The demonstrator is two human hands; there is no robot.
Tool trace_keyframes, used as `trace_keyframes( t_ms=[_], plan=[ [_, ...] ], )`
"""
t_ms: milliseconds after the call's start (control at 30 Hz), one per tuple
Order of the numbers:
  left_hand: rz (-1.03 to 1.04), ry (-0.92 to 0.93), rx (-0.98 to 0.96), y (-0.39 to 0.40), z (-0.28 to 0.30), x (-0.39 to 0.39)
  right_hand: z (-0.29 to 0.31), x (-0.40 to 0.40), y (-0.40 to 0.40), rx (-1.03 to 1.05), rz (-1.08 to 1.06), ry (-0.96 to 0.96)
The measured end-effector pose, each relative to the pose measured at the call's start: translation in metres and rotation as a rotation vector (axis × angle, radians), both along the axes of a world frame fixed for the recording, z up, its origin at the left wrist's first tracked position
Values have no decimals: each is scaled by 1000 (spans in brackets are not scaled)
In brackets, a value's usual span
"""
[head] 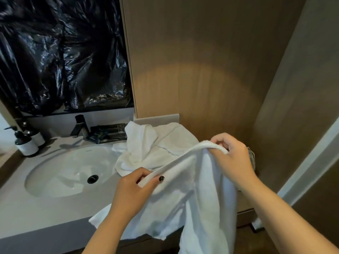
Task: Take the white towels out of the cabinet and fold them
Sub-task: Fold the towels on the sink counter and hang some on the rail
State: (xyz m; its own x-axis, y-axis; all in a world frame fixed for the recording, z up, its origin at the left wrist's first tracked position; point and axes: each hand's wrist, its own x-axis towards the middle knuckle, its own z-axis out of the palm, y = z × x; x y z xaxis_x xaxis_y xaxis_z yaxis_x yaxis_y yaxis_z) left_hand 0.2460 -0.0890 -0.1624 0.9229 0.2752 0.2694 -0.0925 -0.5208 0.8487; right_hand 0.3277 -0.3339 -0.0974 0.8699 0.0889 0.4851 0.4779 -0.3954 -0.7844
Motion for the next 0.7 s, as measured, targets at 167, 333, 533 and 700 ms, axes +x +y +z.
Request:
trace_keyframes(
  t_ms=[167,333,533,700],
  plan=[
    [25,-9,138,15,-27,11,8,14,-29,82,-204,46],
    [70,92,134,27,-54,18,11,18,-49,142,-297,36],
    [264,59,-309,18,-35,16,-6,21,-44,271,-234,243],
    [243,-36,-593,13,15,18,-19,12,-21,227,19,342]
  ],
)
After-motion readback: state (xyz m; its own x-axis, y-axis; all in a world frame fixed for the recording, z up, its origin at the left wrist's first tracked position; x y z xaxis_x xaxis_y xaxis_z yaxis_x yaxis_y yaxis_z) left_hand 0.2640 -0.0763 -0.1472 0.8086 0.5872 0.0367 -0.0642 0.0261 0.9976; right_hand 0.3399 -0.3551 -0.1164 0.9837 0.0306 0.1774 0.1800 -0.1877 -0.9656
